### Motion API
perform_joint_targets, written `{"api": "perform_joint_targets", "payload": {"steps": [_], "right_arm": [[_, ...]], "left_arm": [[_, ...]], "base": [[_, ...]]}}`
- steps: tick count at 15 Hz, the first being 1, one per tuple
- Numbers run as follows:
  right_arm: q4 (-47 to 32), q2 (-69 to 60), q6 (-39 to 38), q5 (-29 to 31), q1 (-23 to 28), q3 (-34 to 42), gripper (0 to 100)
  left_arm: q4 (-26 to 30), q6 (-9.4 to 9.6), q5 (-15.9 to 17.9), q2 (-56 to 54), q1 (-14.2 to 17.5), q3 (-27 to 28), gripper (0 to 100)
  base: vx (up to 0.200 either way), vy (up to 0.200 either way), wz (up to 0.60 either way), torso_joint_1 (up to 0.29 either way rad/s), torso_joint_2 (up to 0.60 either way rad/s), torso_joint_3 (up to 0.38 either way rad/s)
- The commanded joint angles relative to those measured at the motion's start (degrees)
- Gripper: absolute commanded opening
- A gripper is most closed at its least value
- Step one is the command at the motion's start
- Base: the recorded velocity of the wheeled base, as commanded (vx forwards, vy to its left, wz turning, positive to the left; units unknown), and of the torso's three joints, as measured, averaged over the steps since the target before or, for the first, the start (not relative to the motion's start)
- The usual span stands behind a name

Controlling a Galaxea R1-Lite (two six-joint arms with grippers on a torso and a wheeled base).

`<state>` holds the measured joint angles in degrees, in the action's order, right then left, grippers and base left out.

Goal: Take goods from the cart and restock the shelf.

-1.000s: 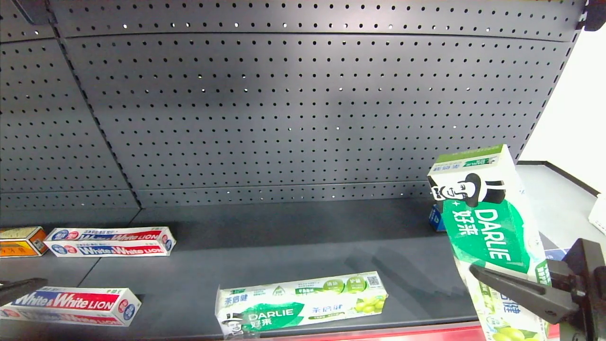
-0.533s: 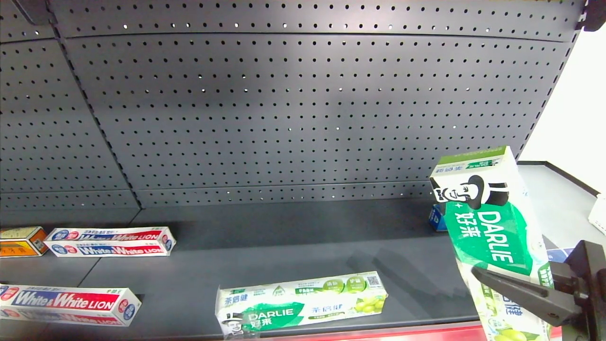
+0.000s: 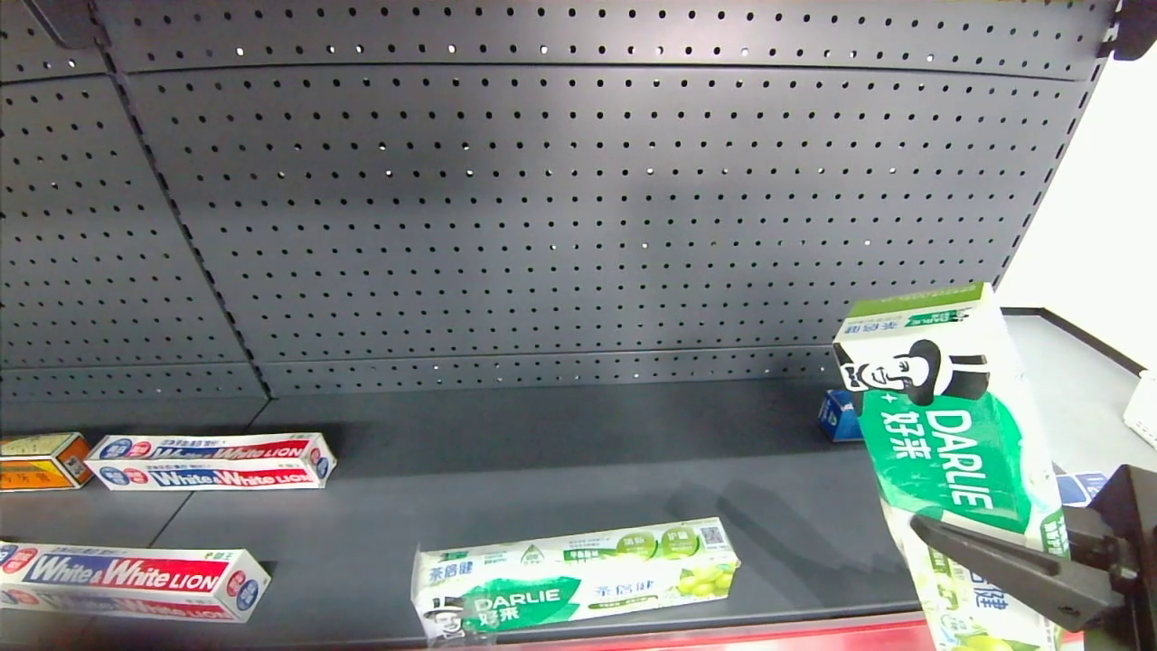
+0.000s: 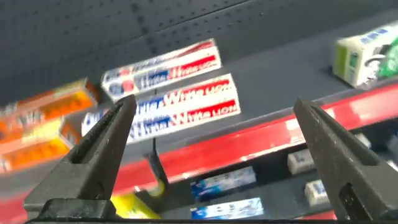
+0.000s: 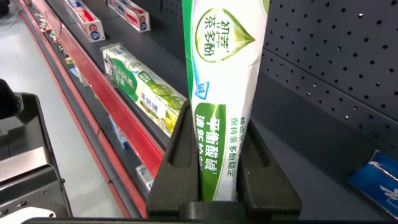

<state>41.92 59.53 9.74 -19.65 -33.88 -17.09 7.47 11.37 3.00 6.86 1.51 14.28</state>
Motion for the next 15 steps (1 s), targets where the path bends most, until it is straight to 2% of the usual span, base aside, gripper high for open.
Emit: {"api": "perform_joint_targets", "payload": {"steps": [1, 2, 4, 5, 7, 9, 10, 11, 12, 14, 15], "right_arm": [[0.0, -0.55, 0.02, -0.04, 0.04, 0.13, 0], [0.0, -0.55, 0.02, -0.04, 0.04, 0.3, 0], [0.0, -0.55, 0.02, -0.04, 0.04, 0.66, 0], [0.0, -0.55, 0.1, 0.05, 0.04, 0.74, 0], [0.0, -0.55, 0.02, -0.04, 0.13, 0.74, 0], [0.0, -0.2, 0.02, -0.04, 0.13, 0.39, 0], [0.0, -0.02, 0.02, -0.04, 0.04, 0.3, 0], [0.0, -0.02, 0.02, -0.04, 0.13, 0.3, 0], [0.0, 0.06, 0.02, -0.04, 0.04, 0.3, 0], [0.0, 0.15, -0.07, -0.04, 0.04, 0.3, 0], [0.0, 0.15, -0.07, -0.04, 0.04, 0.3, 0]], "left_arm": [[-6.51, -3.11, -3.88, -3.44, 1.48, -5.49, 100], [-10.11, -3.99, -5.28, -3.44, 1.48, -7.86, 100], [-16.79, -4.34, -6.87, -3.44, 1.48, -14.28, 100], [-17.4, -4.61, -7.13, -3.44, 1.48, -14.28, 100], [-18.2, -3.9, -7.22, -3.44, 1.48, -14.28, 100], [-17.67, -3.73, -7.31, -3.44, 1.48, -14.28, 100], [-17.14, -3.64, -8.62, -3.44, 1.48, -14.28, 100], [-15.38, -3.99, -12.4, -3.44, 1.48, -14.28, 100], [-11.78, -4.78, -13.63, -3.44, 1.48, -14.28, 100], [-11.43, -4.69, -13.19, -3.7, 1.04, -14.28, 100], [-11.25, -3.99, -12.49, -4.84, -0.9, -14.28, 100]], "base": [[0.0, 0.0, 0.0, 0.0, 0.0, 0.0], [0.0, 0.0, 0.0, 0.0, 0.0, 0.0], [0.0, 0.0, 0.0, 0.0, 0.0, 0.0], [0.0, 0.0, 0.0, 0.0, 0.0, 0.0], [0.0, 0.0, 0.0, 0.0, 0.0, 0.0], [0.0, 0.0, 0.0, 0.0, 0.0, 0.0], [0.0, 0.0, 0.0, 0.0, 0.0, 0.0], [0.0, 0.0, 0.0, 0.0, 0.0, 0.0], [0.0, 0.0, 0.0, 0.0, 0.0, 0.0], [0.0, 0.0, 0.0, 0.0, 0.0, 0.0], [0.0, 0.0, 0.0, 0.0, 0.0, 0.0]]}}
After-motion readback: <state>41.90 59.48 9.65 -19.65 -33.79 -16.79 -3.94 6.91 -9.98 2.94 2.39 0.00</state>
